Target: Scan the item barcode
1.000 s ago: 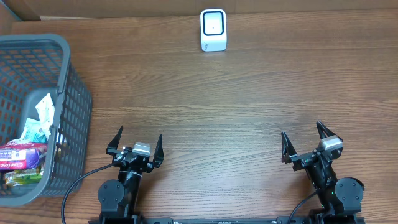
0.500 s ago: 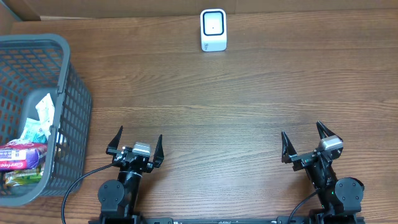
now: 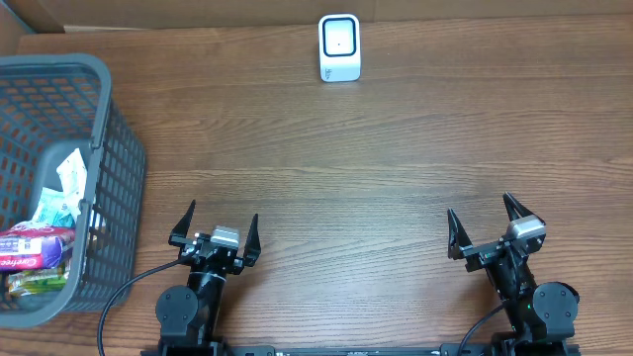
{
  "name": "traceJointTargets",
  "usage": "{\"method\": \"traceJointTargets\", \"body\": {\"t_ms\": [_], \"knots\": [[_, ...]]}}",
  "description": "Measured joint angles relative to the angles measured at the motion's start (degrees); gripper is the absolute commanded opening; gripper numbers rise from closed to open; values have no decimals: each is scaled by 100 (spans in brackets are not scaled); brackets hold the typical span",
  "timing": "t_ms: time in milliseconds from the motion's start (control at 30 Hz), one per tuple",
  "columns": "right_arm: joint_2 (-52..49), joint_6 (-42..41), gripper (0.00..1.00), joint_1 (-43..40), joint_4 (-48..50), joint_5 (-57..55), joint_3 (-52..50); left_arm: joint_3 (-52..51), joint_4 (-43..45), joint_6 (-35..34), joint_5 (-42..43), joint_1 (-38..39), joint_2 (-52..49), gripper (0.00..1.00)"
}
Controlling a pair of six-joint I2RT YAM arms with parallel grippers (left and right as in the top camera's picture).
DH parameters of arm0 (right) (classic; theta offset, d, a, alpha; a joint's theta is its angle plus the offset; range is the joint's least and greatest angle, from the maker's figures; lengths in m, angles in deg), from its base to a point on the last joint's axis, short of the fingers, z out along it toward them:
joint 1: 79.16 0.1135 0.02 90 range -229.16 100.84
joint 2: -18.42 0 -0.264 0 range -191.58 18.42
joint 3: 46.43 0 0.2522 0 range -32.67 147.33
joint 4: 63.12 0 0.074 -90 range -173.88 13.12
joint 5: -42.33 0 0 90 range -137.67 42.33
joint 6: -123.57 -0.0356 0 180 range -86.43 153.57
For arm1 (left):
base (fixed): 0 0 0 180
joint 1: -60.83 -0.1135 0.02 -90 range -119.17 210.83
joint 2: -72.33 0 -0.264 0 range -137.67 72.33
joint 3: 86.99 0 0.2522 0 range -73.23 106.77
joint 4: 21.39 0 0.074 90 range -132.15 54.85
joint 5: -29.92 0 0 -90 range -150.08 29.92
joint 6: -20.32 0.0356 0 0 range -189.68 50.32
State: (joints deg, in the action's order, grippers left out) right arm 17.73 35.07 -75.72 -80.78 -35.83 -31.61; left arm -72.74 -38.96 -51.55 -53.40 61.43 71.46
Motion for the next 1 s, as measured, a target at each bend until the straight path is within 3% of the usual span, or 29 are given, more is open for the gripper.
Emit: {"method": "traceJointTargets", "body": {"t_ms": [1000], "knots": [[0,0,100,2,378,249,0,0,-2,-83,0,0,0,100]]}}
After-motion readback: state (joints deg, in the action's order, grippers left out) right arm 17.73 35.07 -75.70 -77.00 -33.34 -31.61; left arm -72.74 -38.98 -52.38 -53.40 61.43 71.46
